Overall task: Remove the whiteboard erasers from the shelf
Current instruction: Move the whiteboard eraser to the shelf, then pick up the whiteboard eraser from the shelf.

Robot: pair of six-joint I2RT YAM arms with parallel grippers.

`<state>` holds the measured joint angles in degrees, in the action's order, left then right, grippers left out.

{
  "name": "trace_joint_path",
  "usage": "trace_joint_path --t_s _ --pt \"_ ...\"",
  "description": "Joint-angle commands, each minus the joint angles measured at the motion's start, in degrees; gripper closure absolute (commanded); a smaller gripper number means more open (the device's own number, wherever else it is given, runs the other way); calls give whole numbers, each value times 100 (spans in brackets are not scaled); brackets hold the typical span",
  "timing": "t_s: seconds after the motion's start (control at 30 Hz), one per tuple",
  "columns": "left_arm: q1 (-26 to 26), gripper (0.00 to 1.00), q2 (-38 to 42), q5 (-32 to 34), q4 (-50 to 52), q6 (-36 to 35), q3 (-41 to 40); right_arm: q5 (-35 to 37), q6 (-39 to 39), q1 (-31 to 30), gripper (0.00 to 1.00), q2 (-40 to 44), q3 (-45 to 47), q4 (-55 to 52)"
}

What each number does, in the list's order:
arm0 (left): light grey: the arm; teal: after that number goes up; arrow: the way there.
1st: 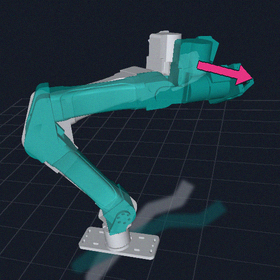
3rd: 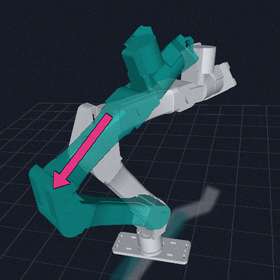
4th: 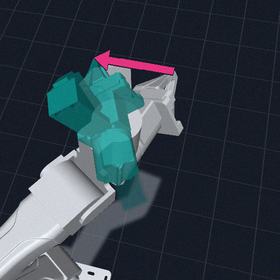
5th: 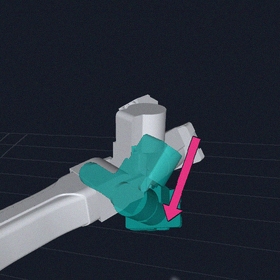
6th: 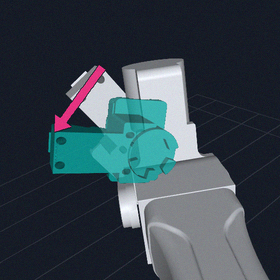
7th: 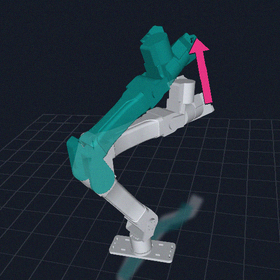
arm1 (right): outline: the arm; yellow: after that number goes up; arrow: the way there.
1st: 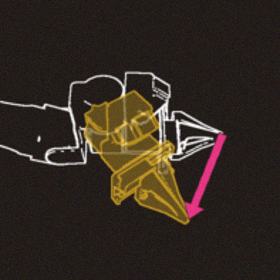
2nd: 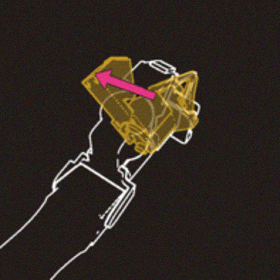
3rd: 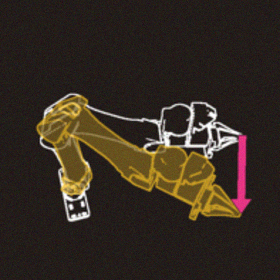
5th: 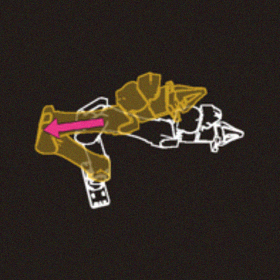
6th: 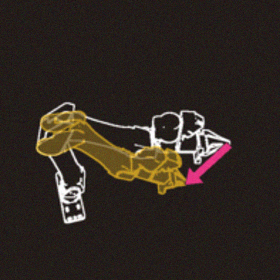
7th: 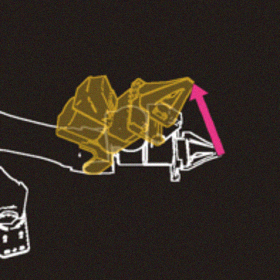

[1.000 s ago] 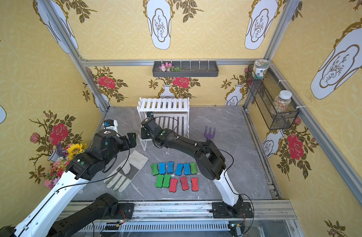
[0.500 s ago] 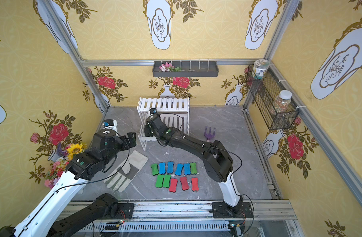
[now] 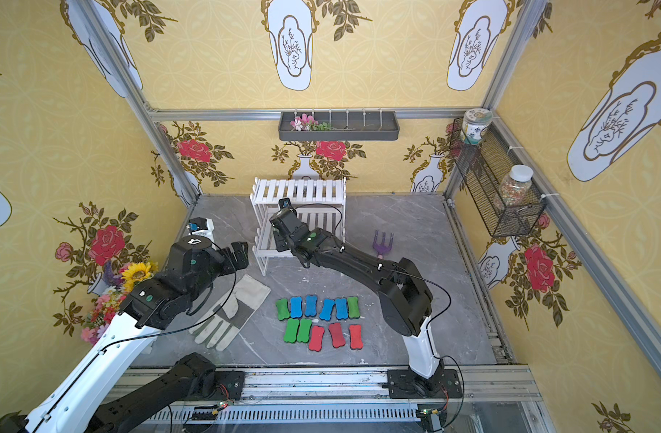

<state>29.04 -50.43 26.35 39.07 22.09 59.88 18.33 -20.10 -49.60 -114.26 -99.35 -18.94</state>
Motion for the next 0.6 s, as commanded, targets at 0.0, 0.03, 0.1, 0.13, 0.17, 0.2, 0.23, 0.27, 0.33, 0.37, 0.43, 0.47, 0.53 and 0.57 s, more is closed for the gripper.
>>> trace_joint_path --t_s 0.0,0.03,0.1,0.13,0.17,0.2,0.23,0.27,0.33,0.37,0.43,0.47,0.53,0.57 --pt "-1 1 -15 12 -41 20 -6 395 272 -14 100 -135 -131 -339" --pt "1 1 -10 15 -41 23 -19 396 289 -21 100 -168 -166 -357" --pt "-1 1 -10 19 -35 15 -25 348 317 -38 100 -178 -149 -293" --pt "2 1 -15 19 -41 20 -28 317 331 -47 96 -177 -147 -262" --pt "-3 1 -19 19 -40 19 -34 289 329 -47 89 -201 -175 -268" --pt "-2 1 -18 28 -35 24 -36 268 301 -41 82 -203 -194 -273" --pt "2 1 -21 20 -46 24 -45 257 292 -41 75 -177 -188 -258" --pt "-3 1 -19 19 -53 29 -50 258 265 -41 66 -150 -177 -238" --pt "-3 1 -19 3 -57 37 -61 255 235 -37 51 -57 -108 -183" --pt "-2 1 -20 -6 -61 42 -64 267 207 -32 48 -31 -95 -180" --pt "-3 1 -13 -7 -66 49 -83 261 110 -5 44 1 -67 -221" --pt "0 1 -10 -7 -63 45 -88 246 31 25 43 -4 -58 -255" --pt "-2 1 -1 2 -74 46 -93 162 -139 97 38 -34 -11 -301" --pt "-1 1 -1 14 -74 42 -98 138 -217 121 37 -44 15 -290"
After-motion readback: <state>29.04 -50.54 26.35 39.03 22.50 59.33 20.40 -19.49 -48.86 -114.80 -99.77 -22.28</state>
